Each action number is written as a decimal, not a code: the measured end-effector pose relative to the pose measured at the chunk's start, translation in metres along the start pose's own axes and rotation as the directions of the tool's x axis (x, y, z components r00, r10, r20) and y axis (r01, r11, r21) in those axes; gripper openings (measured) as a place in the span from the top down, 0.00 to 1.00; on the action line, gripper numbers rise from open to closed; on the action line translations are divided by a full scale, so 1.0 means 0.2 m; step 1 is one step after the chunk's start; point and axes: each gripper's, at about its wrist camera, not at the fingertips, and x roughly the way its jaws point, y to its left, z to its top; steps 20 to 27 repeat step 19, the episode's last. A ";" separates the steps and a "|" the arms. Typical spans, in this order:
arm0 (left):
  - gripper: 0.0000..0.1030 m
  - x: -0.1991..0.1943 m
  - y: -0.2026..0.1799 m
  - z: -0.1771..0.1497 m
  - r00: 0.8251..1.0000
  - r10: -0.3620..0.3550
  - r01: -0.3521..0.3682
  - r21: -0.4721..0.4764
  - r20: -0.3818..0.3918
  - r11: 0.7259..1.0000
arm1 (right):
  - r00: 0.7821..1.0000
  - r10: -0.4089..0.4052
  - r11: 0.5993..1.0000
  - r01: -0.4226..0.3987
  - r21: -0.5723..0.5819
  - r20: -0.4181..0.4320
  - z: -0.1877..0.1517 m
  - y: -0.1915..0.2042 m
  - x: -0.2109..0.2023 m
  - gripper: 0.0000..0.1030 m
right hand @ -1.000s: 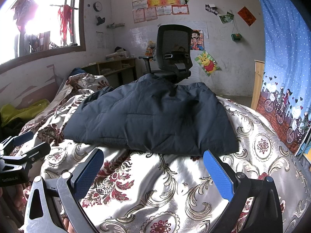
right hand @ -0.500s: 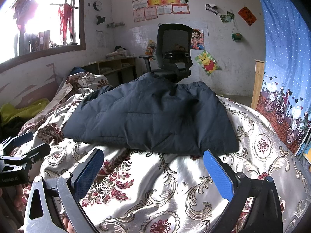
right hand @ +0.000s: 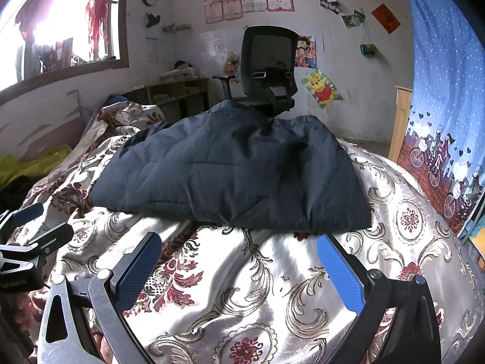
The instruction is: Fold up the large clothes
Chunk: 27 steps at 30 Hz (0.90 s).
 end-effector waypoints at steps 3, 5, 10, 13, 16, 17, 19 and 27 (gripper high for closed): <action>0.01 0.00 0.00 0.00 1.000 -0.003 0.003 0.000 -0.006 1.000 | 1.000 0.000 1.000 0.000 -0.001 0.001 0.00 0.00 0.00 0.00; 0.01 0.01 0.01 0.00 1.000 -0.007 0.007 0.001 -0.010 1.000 | 1.000 0.001 1.000 -0.001 0.000 0.001 0.00 0.00 0.00 0.00; 0.01 0.02 0.02 0.00 1.000 -0.010 0.010 0.001 -0.015 1.000 | 1.000 0.000 1.000 0.000 -0.001 -0.001 0.00 0.00 0.01 0.00; 0.01 0.03 0.02 0.00 1.000 -0.008 0.008 -0.003 -0.021 1.000 | 1.000 -0.001 1.000 0.001 -0.001 -0.002 0.00 0.01 0.01 0.00; 0.01 0.03 0.02 0.00 1.000 -0.002 0.002 -0.005 -0.028 1.000 | 1.000 -0.002 1.000 0.002 -0.002 -0.004 0.00 0.01 0.01 0.00; 0.01 0.04 0.03 0.00 1.000 0.000 0.000 -0.006 -0.031 1.000 | 1.000 -0.002 1.000 0.002 -0.003 -0.005 0.00 0.01 0.00 0.00; 0.01 0.05 0.03 0.00 0.999 0.007 -0.007 -0.005 -0.040 1.000 | 1.000 -0.002 1.000 0.002 -0.005 -0.011 -0.02 0.00 0.01 0.00; 0.01 0.05 0.03 0.00 0.999 0.007 -0.007 -0.005 -0.040 1.000 | 1.000 -0.002 1.000 0.002 -0.005 -0.011 -0.02 0.00 0.01 0.00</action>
